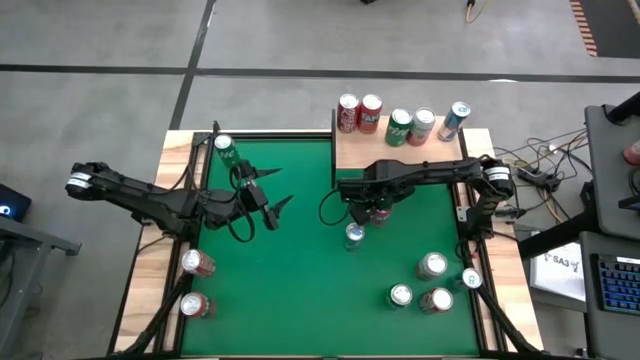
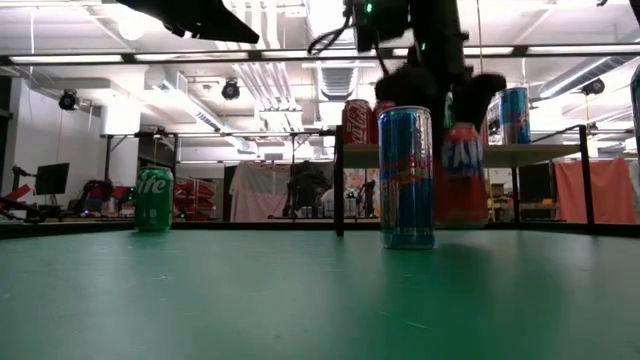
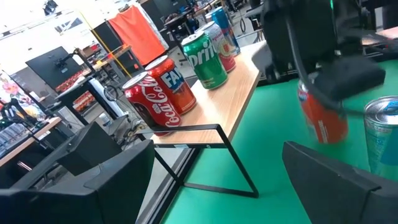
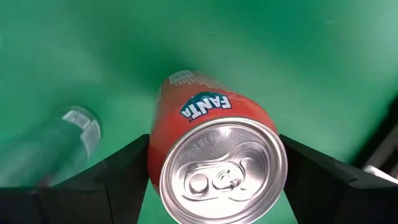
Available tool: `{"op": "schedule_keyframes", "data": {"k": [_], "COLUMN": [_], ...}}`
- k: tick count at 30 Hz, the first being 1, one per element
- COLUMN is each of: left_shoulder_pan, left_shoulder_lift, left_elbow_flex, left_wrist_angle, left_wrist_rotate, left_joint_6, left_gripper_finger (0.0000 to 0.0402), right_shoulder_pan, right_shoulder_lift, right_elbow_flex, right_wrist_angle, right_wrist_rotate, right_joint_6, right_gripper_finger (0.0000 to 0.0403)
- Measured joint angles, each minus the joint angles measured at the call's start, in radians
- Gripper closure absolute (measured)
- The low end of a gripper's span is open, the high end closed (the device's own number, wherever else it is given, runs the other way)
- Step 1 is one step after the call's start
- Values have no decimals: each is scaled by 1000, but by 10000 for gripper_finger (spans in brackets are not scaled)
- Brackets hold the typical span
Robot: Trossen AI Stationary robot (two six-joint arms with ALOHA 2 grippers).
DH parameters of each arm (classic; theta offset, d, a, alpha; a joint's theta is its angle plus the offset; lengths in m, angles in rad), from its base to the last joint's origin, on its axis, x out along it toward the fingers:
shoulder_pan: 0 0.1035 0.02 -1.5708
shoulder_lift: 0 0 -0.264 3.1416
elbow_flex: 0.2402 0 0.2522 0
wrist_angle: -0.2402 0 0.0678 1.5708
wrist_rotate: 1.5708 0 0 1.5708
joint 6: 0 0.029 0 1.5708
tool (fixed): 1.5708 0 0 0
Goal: Place canned beverage on shelf
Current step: Put the right red soda can on the shelf aligned with the other red soda can
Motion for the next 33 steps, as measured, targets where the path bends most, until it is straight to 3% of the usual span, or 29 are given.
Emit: {"op": "schedule_keyframes", "data": {"k": [8,14,19,25,33], "left_shoulder_pan": [0,0,0,0,0], "left_shoulder_lift": [0,0,0,0,0], "left_elbow_flex": [0,0,0,0,0], "left_wrist_angle": [-2,-2,-2,-2,-2], "left_wrist_rotate": [1,1,1,2,2], "left_joint_6": [0,0,-1,-5,-8], "left_gripper_finger": [64,64,64,64,64], "right_shoulder_pan": [0,-3,-3,-39,-174], "right_shoulder_lift": [-11,-12,-12,-13,-13], "right_elbow_flex": [231,406,512,577,582], "right_wrist_angle": [-172,-168,-172,-173,-173], "right_wrist_rotate": [20,43,121,142,125], "right_joint_6": [-39,-96,-134,-172,-263], "right_gripper_finger": [114,114,114,114,114]}}
